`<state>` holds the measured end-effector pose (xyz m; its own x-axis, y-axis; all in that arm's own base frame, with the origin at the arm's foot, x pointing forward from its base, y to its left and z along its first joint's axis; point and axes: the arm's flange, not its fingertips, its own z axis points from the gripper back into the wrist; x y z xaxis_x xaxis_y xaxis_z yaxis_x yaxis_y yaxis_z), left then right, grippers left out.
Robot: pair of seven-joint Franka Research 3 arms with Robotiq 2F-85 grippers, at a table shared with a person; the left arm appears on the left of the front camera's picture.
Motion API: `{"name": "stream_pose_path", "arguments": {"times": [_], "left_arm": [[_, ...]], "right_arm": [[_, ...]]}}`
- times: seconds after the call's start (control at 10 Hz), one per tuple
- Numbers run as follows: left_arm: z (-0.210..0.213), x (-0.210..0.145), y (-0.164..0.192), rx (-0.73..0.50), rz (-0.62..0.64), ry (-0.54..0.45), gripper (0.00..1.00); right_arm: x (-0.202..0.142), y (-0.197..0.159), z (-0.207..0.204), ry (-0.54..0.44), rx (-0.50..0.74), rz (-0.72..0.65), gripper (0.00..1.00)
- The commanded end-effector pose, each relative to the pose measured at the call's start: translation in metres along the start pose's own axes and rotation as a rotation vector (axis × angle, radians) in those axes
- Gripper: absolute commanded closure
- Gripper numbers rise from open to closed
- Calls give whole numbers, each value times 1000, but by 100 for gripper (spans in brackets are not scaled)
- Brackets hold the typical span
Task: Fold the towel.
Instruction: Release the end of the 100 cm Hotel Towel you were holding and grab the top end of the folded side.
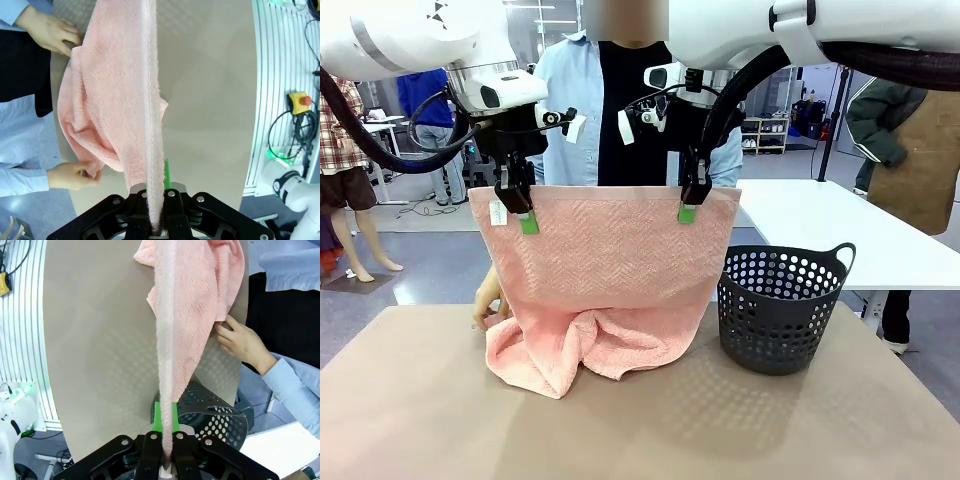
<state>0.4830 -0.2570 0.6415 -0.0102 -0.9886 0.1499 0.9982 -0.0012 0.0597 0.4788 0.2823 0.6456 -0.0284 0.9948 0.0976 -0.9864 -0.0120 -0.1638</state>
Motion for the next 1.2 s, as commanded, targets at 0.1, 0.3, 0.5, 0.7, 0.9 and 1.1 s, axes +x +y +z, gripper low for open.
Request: {"name": "stream_pose_path", "arguments": {"times": [0.1, 0.3, 0.5, 0.7, 0.9, 1.1], "left_arm": [[1, -1, 0, 1, -7, -2, 100], [1, -1, 0, 1, -7, -2, 100], [1, -1, 0, 1, -7, -2, 100], [1, -1, 0, 1, -7, -2, 100], [1, -1, 0, 1, -7, -2, 100], [1, -1, 0, 1, -7, -2, 100]], "right_arm": [[-1, 0, 0, 3, -1, -1, 100], [-1, 0, 0, 3, -1, -1, 100], [-1, 0, 0, 3, -1, -1, 100], [-1, 0, 0, 3, -1, -1, 100], [-1, 0, 0, 3, -1, -1, 100], [-1, 0, 0, 3, -1, -1, 100]]}}
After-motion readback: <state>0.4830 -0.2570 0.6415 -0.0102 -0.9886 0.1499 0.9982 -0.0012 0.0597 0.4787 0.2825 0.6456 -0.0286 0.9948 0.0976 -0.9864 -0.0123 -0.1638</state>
